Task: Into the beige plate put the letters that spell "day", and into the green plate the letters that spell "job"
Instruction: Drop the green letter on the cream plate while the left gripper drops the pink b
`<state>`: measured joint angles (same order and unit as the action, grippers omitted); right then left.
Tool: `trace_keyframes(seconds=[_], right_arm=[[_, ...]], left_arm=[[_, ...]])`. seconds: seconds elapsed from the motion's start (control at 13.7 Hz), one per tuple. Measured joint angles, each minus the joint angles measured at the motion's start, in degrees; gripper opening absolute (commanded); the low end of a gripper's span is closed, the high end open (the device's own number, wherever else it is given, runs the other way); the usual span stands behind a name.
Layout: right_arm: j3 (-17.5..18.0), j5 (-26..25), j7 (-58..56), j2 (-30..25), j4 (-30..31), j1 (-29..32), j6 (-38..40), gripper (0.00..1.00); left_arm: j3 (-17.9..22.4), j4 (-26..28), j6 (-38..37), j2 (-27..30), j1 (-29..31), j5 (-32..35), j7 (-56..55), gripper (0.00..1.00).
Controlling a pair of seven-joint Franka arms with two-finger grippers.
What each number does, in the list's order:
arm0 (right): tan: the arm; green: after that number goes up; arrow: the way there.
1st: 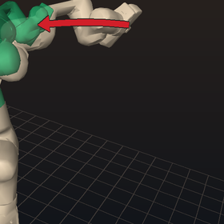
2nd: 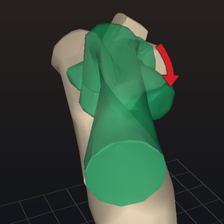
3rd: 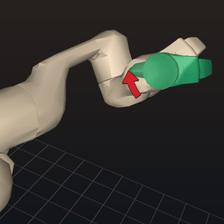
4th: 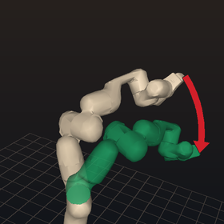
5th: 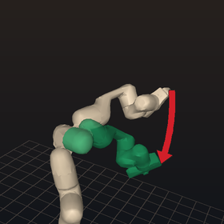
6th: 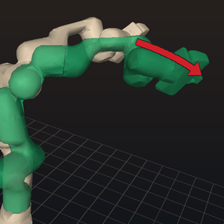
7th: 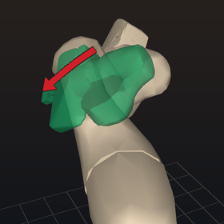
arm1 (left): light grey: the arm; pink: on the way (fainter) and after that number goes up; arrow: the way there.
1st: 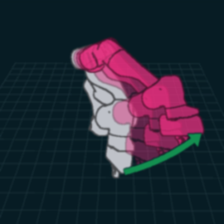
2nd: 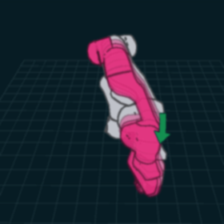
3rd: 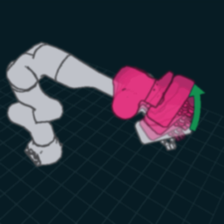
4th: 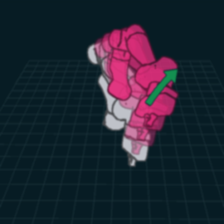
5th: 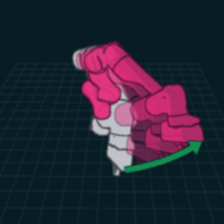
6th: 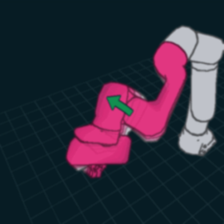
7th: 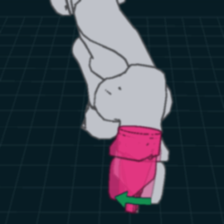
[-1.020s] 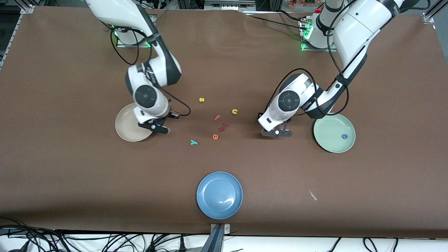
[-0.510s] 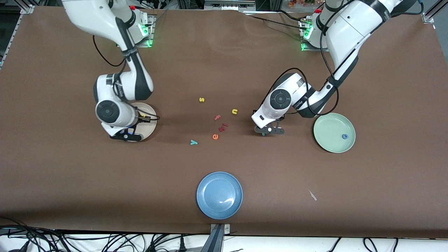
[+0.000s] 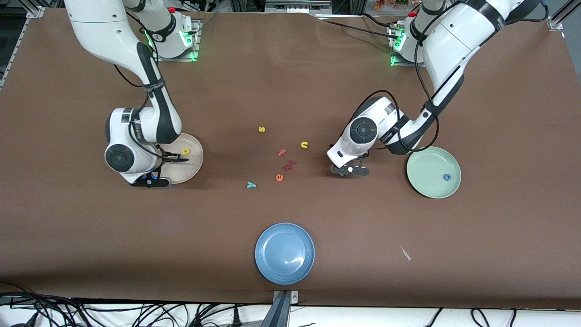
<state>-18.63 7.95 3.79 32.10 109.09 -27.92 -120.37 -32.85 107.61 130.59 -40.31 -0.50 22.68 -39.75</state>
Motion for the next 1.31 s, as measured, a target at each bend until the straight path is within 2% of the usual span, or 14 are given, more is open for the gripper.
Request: trace_keyframes(seconds=[0.07, 0.22, 0.44, 0.66, 0.8, 1.02, 1.17, 1.31], right_arm=[[0.67, 0.04, 0.02, -0.44, -0.46, -0.26, 0.17, 1.0], [2.68, 0.06, 0.01, -1.78, -2.14, -0.41, 0.8, 1.0], [6.56, 0.06, 0.0, -2.73, -7.95, -1.06, 3.97, 1.0], [9.46, 0.06, 0.07, -1.43, -14.09, -2.29, 4.56, 1.0], [10.68, 0.46, 1.8, 1.57, -18.36, -2.43, 4.48, 1.0], [12.88, 1.55, 12.06, 6.45, -22.56, -2.53, 1.44, 1.0], [13.53, 1.65, 19.82, 8.39, -23.35, -3.34, -1.78, 0.99], [13.62, 1.63, 28.61, 9.86, -23.51, -4.47, -4.86, 0.96]], left_arm=[[-0.04, -0.07, 0.0, 0.01, 0.0, 0.0, -0.13, 0.03], [-0.09, -0.22, -0.07, 0.02, 0.04, 0.0, -0.79, 0.0], [0.07, -1.09, -2.58, 0.51, 1.71, 0.0, -1.31, 0.0], [-2.6, -4.24, -13.54, 3.94, 7.46, -1.39, 0.35, 0.0], [-4.69, -6.5, -21.83, 7.46, 12.7, -2.43, 5.18, 0.0], [-4.77, -7.28, -26.88, 10.62, 20.02, -2.65, 14.78, 0.0], [-4.29, -6.87, -27.03, 10.11, 24.64, -1.15, 20.01, 0.0], [-3.95, -6.25, -25.59, 7.49, 28.47, 3.77, 22.32, 0.0]])
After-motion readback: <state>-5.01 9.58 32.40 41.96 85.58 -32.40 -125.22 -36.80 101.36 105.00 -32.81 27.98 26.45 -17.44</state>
